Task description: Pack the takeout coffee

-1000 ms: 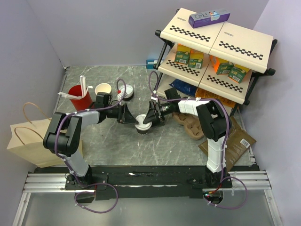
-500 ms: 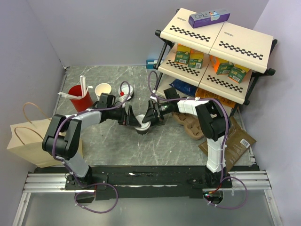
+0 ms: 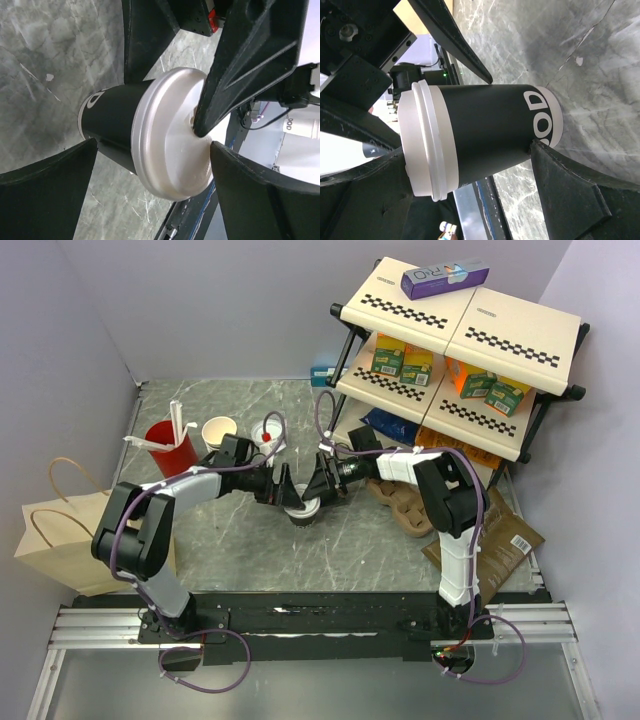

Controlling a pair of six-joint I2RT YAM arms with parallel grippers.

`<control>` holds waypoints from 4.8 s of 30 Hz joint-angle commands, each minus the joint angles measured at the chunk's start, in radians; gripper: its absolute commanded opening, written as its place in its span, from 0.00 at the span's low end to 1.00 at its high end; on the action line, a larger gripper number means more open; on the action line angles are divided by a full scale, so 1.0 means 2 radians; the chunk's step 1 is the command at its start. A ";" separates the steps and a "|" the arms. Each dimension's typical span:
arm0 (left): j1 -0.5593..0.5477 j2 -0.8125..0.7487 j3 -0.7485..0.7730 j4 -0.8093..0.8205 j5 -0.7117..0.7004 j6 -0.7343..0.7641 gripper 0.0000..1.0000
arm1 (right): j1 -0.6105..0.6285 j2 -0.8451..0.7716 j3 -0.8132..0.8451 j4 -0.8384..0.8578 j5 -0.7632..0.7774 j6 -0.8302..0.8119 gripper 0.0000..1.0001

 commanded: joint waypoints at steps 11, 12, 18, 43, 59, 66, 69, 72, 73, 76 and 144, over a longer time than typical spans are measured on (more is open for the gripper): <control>-0.013 0.008 0.026 -0.050 -0.106 0.089 0.99 | -0.014 0.000 -0.003 0.032 0.028 -0.017 0.94; -0.013 0.006 0.035 -0.050 -0.097 0.087 0.99 | -0.016 -0.012 -0.003 0.036 0.020 -0.017 0.95; -0.014 -0.004 0.075 -0.055 -0.079 0.065 0.99 | -0.034 -0.057 0.015 0.019 -0.013 -0.051 0.99; 0.015 -0.111 0.053 -0.038 0.053 0.090 0.01 | -0.035 -0.124 0.126 -0.169 0.042 -0.254 0.48; 0.006 -0.030 0.036 -0.007 0.171 0.081 0.01 | -0.002 -0.026 0.125 -0.063 -0.062 -0.155 0.02; -0.001 0.012 0.049 0.001 0.152 0.061 0.01 | 0.000 -0.006 0.121 -0.054 -0.060 -0.141 0.02; -0.002 0.029 0.054 -0.011 0.145 0.067 0.01 | 0.000 -0.004 0.110 -0.050 -0.057 -0.138 0.02; -0.001 0.041 0.058 -0.017 0.136 0.065 0.01 | 0.000 -0.001 0.099 -0.053 -0.053 -0.137 0.01; -0.001 0.044 0.058 -0.018 0.136 0.064 0.01 | 0.000 0.003 0.098 -0.052 -0.053 -0.136 0.02; -0.001 0.054 0.062 -0.014 0.143 0.056 0.01 | 0.000 0.011 0.090 -0.047 -0.053 -0.128 0.01; 0.025 0.166 0.071 0.139 0.049 -0.113 0.01 | -0.009 -0.008 0.063 -0.145 0.056 -0.199 0.00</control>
